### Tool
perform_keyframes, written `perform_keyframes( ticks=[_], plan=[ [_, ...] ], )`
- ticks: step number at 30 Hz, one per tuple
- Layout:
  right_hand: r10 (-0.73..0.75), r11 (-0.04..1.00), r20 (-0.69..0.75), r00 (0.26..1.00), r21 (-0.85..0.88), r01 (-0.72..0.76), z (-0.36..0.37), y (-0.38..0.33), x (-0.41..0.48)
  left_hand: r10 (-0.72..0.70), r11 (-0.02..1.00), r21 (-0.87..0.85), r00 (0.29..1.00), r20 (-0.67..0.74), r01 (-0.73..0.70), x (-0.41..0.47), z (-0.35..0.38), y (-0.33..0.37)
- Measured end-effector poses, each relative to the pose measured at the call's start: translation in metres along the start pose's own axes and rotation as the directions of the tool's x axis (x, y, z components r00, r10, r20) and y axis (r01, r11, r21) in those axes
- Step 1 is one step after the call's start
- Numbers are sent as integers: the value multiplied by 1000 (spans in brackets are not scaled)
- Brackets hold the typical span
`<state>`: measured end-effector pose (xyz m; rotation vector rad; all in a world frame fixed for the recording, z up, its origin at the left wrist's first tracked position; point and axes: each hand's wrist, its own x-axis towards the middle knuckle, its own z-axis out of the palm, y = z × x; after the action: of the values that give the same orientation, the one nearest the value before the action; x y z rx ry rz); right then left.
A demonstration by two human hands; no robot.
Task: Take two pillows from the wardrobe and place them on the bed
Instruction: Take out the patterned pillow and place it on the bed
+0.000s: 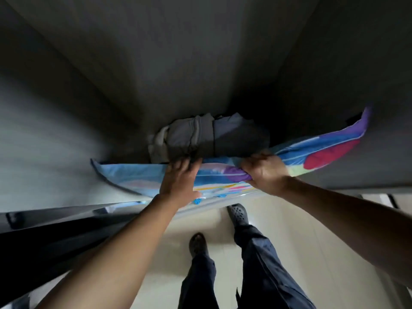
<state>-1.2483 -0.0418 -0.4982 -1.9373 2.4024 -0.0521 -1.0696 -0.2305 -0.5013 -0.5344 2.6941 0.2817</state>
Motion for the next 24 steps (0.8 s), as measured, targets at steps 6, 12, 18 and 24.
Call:
perform_keyframes(
  ticks=[6, 12, 18, 24],
  plan=[
    [93, 995, -106, 990, 51, -88, -54, -74, -72, 121, 992, 46, 989, -86, -117, -83, -5, 2],
    [220, 973, -85, 972, 88, -213, -93, -98, -165, 261, 965, 32, 965, 26, -262, -119, -27, 61],
    [366, 930, -87, 927, 61, -361, -119, -91, -293, 449, 883, 114, 890, 82, -456, -143, -33, 171],
    [517, 855, -166, 839, 65, -514, -139, -71, -430, 575, 792, 192, 814, 83, -579, -157, -44, 304]
  ],
)
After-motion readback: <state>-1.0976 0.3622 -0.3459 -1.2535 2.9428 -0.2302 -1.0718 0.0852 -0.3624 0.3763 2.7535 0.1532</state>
